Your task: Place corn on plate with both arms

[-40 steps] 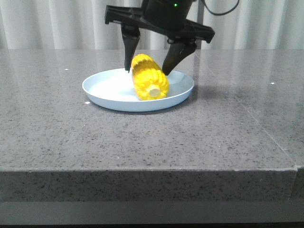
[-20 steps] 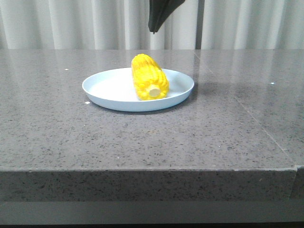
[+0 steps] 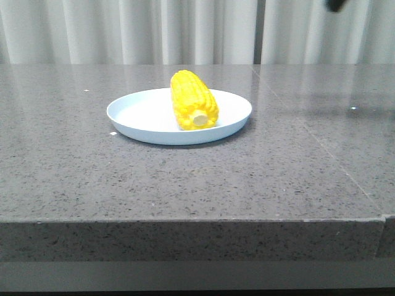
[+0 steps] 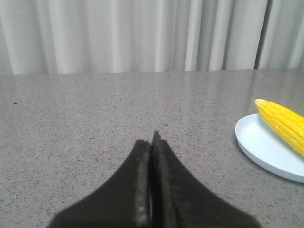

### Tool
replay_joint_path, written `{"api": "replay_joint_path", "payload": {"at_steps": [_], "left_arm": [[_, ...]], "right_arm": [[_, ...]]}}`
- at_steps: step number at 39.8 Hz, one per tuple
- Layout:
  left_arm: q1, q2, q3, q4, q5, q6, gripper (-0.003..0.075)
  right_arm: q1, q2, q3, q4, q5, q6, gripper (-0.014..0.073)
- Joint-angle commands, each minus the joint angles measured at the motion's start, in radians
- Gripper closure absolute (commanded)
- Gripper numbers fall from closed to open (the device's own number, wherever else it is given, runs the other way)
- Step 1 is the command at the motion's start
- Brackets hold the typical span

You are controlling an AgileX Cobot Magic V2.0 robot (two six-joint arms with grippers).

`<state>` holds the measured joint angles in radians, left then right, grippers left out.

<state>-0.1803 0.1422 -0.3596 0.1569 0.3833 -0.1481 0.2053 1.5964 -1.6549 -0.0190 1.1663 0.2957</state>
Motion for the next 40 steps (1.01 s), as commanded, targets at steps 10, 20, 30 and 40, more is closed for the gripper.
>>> {"api": "replay_joint_path", "payload": {"at_steps": [10, 20, 30, 40], "left_arm": [[0.003, 0.01, -0.029, 0.003, -0.081, -0.01, 0.0741], [0.003, 0.01, -0.029, 0.003, -0.081, -0.01, 0.0741], [0.003, 0.01, -0.029, 0.003, -0.081, -0.01, 0.0741], [0.003, 0.01, -0.029, 0.003, -0.081, -0.01, 0.0741]], "right_arm": [[-0.188, -0.35, 0.325, -0.022, -0.138, -0.065, 0.0661], [-0.181, -0.707, 0.668, -0.037, -0.405, -0.094, 0.0665], [-0.181, -1.068, 0.952, -0.04, -0.555, -0.111, 0.0665], [-0.181, -1.336, 1.128, -0.041, -0.668, -0.111, 0.0665]]}}
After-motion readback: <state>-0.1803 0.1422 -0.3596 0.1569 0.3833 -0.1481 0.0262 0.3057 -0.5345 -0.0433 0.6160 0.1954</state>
